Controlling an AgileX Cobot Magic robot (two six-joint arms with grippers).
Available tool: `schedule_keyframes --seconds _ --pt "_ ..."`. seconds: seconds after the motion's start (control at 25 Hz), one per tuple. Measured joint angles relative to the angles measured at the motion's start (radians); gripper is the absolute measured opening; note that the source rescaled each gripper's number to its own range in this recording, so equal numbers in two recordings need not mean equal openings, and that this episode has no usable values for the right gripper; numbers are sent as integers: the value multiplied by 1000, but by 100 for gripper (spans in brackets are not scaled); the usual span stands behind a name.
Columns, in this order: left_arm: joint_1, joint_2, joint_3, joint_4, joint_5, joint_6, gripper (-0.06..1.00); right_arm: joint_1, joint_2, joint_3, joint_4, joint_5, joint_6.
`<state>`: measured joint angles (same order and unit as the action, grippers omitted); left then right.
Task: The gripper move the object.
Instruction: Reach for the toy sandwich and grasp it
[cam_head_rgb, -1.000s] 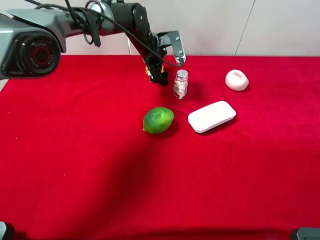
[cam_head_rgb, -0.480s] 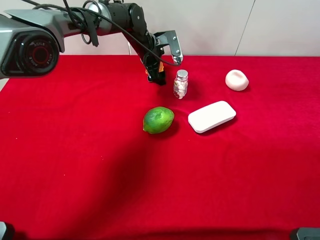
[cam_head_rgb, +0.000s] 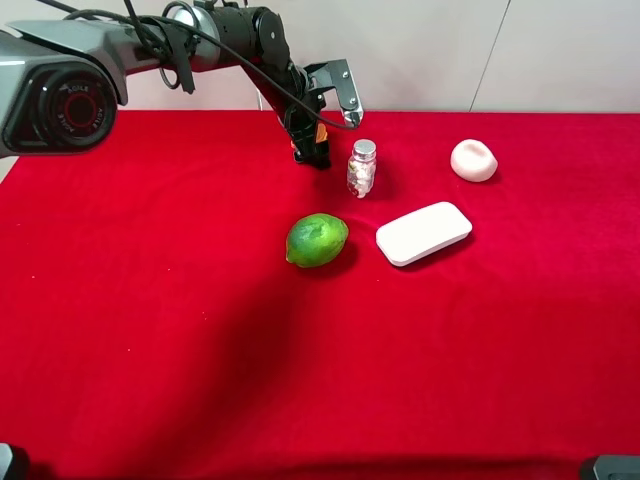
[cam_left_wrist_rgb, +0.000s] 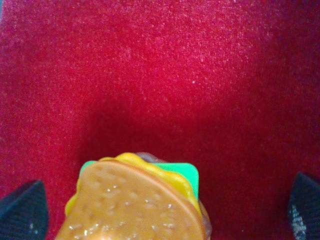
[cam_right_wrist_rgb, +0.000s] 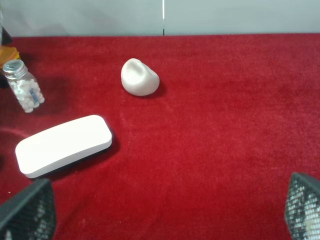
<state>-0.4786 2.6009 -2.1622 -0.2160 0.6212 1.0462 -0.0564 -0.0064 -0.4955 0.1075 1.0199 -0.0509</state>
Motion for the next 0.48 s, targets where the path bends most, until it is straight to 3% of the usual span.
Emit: schedule_keyframes --seconds 0.28,0.48 --pt "1 0 0 -7 0 0 88 0 0 0 0 0 0" --pt "14 8 0 -89 -1 -1 85 0 0 0 0 0 0"
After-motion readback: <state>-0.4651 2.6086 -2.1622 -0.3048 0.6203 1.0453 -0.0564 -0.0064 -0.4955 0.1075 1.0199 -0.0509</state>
